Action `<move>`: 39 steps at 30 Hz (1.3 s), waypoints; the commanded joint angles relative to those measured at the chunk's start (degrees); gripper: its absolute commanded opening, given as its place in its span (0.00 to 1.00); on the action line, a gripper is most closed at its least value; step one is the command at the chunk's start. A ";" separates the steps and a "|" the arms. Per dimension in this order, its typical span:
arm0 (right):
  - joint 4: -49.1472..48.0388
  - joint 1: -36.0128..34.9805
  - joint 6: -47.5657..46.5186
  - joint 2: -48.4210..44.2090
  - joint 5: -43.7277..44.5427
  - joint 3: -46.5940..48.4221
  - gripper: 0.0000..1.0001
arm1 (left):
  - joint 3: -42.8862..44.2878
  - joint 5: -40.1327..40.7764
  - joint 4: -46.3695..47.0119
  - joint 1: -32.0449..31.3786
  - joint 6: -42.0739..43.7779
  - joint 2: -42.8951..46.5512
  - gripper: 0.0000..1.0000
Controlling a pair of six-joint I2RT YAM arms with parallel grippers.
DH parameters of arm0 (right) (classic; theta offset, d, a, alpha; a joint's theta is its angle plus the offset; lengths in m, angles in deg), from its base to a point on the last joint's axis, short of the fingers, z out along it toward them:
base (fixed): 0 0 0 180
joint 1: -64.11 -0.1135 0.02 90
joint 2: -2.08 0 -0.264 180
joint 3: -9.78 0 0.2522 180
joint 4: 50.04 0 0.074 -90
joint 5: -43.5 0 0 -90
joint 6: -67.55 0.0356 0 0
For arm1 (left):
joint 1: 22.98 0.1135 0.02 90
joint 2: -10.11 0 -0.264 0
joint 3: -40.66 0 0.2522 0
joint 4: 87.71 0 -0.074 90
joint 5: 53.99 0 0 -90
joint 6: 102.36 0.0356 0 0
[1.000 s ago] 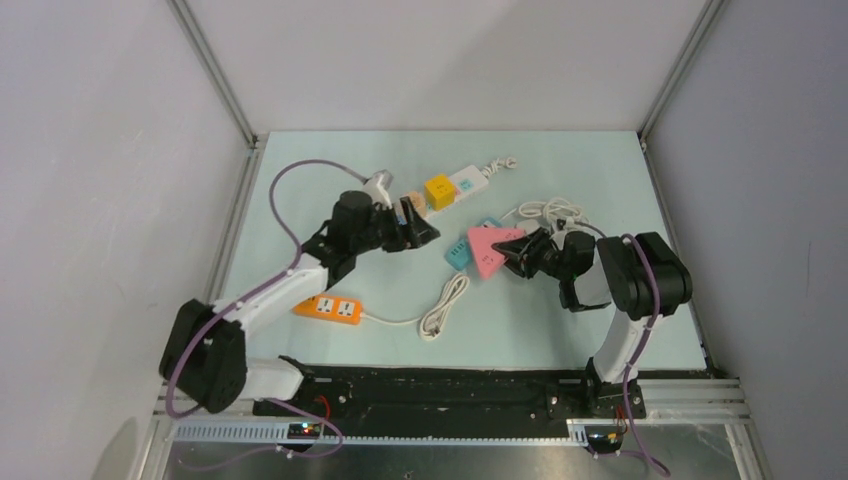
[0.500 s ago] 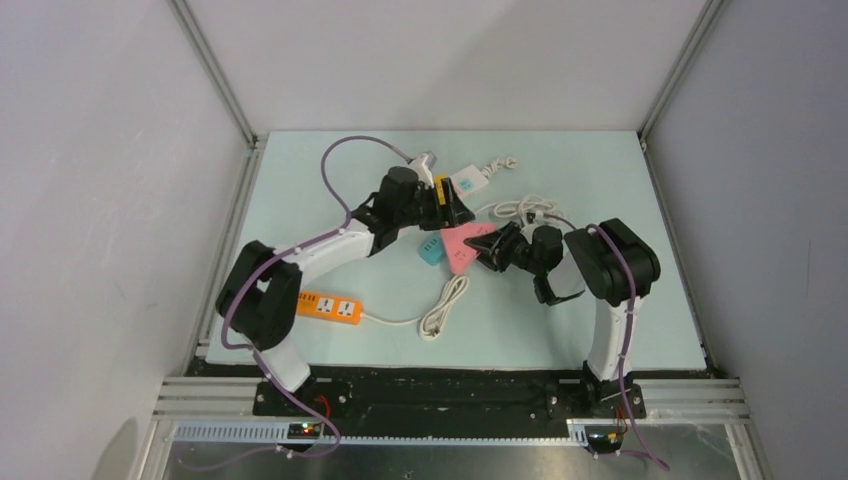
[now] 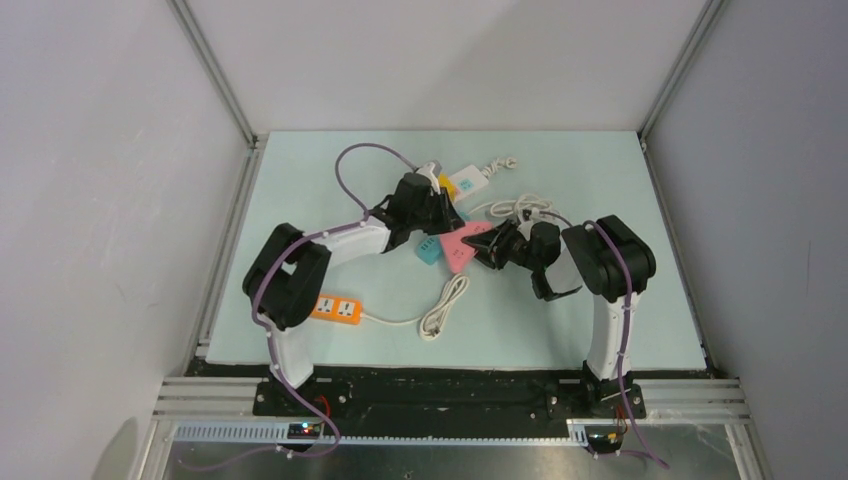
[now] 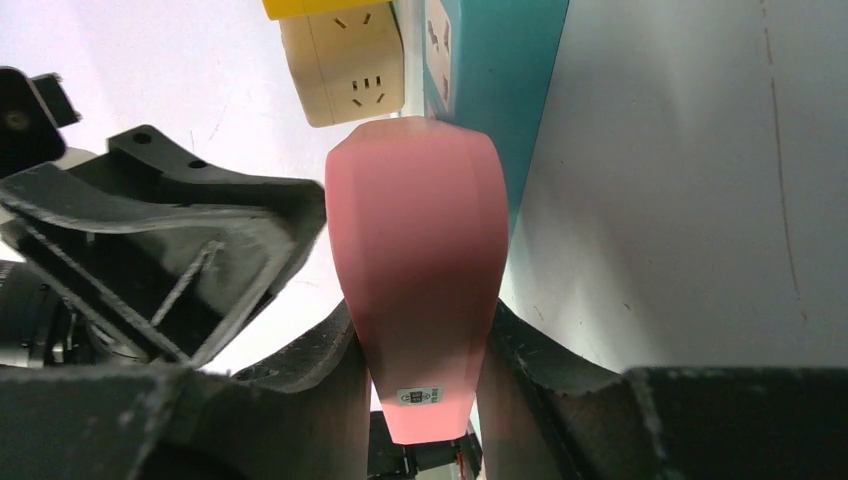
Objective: Insert the plug
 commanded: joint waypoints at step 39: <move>14.15 0.47 -4.12 -0.79 0.07 -2.00 0.64 | -4.49 11.01 -3.04 -3.11 0.43 -0.91 0.00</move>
